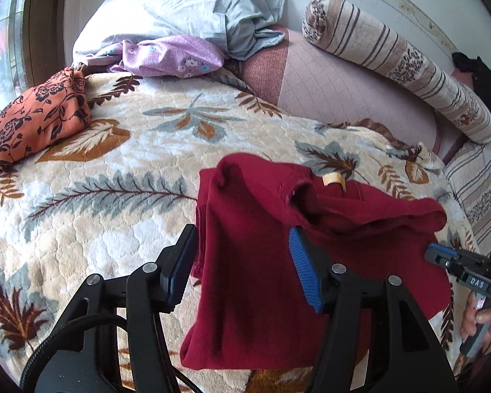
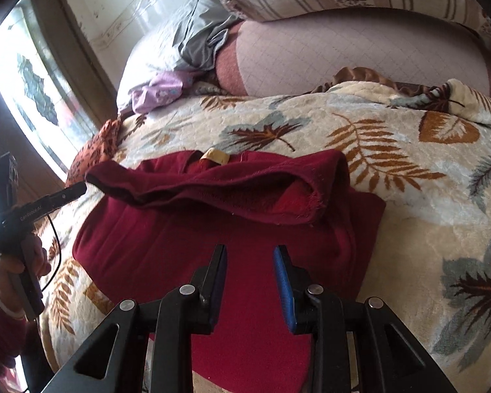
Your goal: Fold small clothes
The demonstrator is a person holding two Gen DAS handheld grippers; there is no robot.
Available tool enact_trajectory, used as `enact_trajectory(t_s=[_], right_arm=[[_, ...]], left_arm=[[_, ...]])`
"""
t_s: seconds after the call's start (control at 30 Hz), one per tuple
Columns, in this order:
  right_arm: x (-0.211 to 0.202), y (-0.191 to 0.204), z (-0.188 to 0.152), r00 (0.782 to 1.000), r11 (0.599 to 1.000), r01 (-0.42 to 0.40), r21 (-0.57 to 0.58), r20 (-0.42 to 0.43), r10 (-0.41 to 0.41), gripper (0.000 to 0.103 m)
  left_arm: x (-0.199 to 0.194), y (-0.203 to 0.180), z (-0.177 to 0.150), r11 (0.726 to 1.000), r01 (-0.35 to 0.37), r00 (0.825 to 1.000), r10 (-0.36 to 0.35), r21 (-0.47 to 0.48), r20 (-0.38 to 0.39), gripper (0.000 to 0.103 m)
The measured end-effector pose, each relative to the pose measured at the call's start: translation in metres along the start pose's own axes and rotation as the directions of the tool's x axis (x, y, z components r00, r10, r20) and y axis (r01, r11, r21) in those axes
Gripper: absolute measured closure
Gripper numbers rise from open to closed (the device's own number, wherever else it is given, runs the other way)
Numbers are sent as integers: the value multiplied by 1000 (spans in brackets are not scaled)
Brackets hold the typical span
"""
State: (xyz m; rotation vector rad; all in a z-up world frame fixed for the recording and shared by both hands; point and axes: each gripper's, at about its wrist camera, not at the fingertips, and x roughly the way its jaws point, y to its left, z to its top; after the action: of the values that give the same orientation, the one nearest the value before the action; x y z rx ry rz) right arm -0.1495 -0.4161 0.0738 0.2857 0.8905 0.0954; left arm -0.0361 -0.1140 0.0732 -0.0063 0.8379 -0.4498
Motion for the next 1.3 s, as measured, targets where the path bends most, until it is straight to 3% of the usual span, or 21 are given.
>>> enact_trajectory(t_s=[0.2, 0.3, 0.37, 0.5, 0.6, 0.67, 0.87, 0.97, 1.2, 1.23, 1.3], right_arm=[[17, -2, 16, 1000, 999, 27, 31, 10, -28, 75], [18, -13, 43, 995, 993, 45, 112, 83, -55, 75], [19, -26, 66, 986, 980, 57, 189, 142, -85, 62], [19, -47, 89, 984, 947, 65, 315, 136, -113, 59], [1, -46, 78, 984, 950, 39, 309, 153, -90, 58], [-11, -40, 59, 984, 962, 71, 265, 139, -111, 57], [-30, -34, -9, 990, 973, 116, 198, 56, -129, 57], [-38, -25, -33, 994, 981, 95, 169, 43, -103, 57], [-36, -15, -54, 995, 985, 91, 149, 36, -98, 58], [-35, -15, -54, 995, 984, 89, 152, 37, -96, 61], [-35, -15, -54, 995, 985, 88, 150, 32, -94, 71]], left_arm=[[35, -16, 9, 996, -55, 996, 59, 68, -61, 45], [52, -7, 32, 997, -73, 994, 73, 4, -76, 45], [63, 4, 45, 993, -107, 990, 101, -55, -97, 45], [65, 30, 45, 985, -99, 987, 79, -143, -143, 45], [49, 31, 33, 993, -71, 990, 59, -89, -128, 45], [37, 30, 22, 997, -36, 992, 27, -67, -127, 45], [2, 35, -3, 997, 31, 993, -39, -69, -115, 45], [-6, 37, -12, 993, 72, 988, -83, -88, -129, 45], [-5, 32, -27, 987, 130, 978, -144, -97, -154, 46], [-3, 31, -28, 986, 136, 974, -150, -92, -167, 47], [0, 27, -32, 989, 132, 973, -142, -69, -183, 63]])
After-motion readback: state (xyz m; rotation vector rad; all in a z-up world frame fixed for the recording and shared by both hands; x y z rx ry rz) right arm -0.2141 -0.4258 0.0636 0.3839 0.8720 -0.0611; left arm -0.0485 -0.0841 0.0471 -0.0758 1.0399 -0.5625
